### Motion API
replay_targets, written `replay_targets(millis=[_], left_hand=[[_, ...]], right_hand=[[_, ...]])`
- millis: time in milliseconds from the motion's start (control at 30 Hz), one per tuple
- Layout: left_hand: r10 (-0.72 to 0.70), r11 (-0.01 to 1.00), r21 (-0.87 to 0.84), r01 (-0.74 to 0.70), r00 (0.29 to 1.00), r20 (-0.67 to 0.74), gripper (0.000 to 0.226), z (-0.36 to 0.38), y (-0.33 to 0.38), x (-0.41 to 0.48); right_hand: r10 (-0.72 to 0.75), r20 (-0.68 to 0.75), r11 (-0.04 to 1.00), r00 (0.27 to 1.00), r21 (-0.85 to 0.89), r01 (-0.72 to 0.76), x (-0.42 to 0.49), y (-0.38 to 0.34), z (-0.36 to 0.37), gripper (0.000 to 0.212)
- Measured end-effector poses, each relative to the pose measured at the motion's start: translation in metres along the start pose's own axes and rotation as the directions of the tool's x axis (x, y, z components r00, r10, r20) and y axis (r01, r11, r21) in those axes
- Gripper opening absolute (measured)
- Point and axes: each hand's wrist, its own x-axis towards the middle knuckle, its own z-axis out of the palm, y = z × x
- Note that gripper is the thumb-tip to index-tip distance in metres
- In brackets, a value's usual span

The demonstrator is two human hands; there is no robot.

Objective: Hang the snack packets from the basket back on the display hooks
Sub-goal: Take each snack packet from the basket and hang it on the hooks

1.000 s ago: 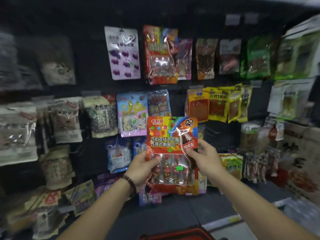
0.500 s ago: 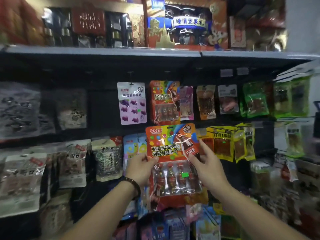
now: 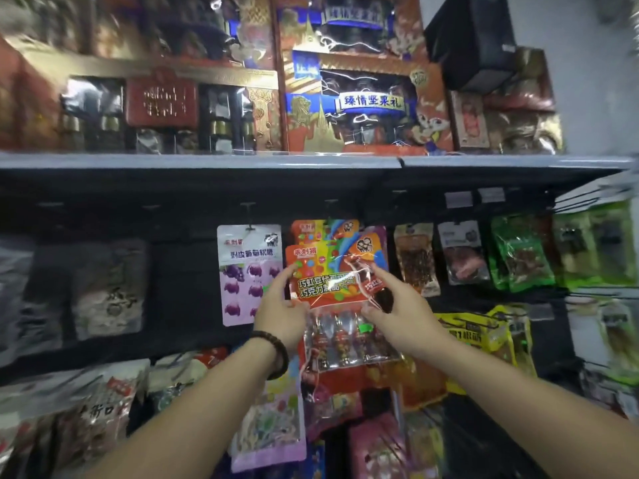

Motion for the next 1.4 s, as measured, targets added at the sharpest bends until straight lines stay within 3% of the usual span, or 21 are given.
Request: replay_targets(millis=[133, 533, 1067, 1200, 1400], left_hand=[[0.051, 0.989, 0.136, -0.049, 0.999, -0.014, 0.051, 0.011, 0.009, 0.047], [0.131, 0.970, 0.212, -0.117, 0.990, -0.056, 0.056, 0.029, 0.013, 0.132], [-0.037, 0.999, 0.038, 0.033, 0.993, 0.110, 0.059, 0.035, 0.001, 0.141], [-0.042, 0.995, 0.092, 0.026, 0.983, 0.177, 0.072, 0.036, -0.001, 0.141], [0.027, 0.977, 0.205, -0.064, 0.983, 0.181, 0.093, 0.038, -0.017, 0.134]], right_hand=[[-0.014, -0.009, 0.998, 1.000, -0.055, 0.014, 0.057, 0.004, -0.004, 0.072], [0.048, -0.041, 0.999, 0.998, 0.019, -0.047, 0.152, 0.015, 0.012, 0.067], [0.137, -0.035, 0.989, 0.990, -0.053, -0.138, 0.158, 0.010, 0.012, 0.055], [0.147, -0.045, 0.983, 0.988, -0.107, -0.151, 0.163, 0.018, 0.021, 0.060], [0.162, 0.000, 0.977, 0.987, -0.142, -0.160, 0.158, 0.041, 0.035, 0.086]])
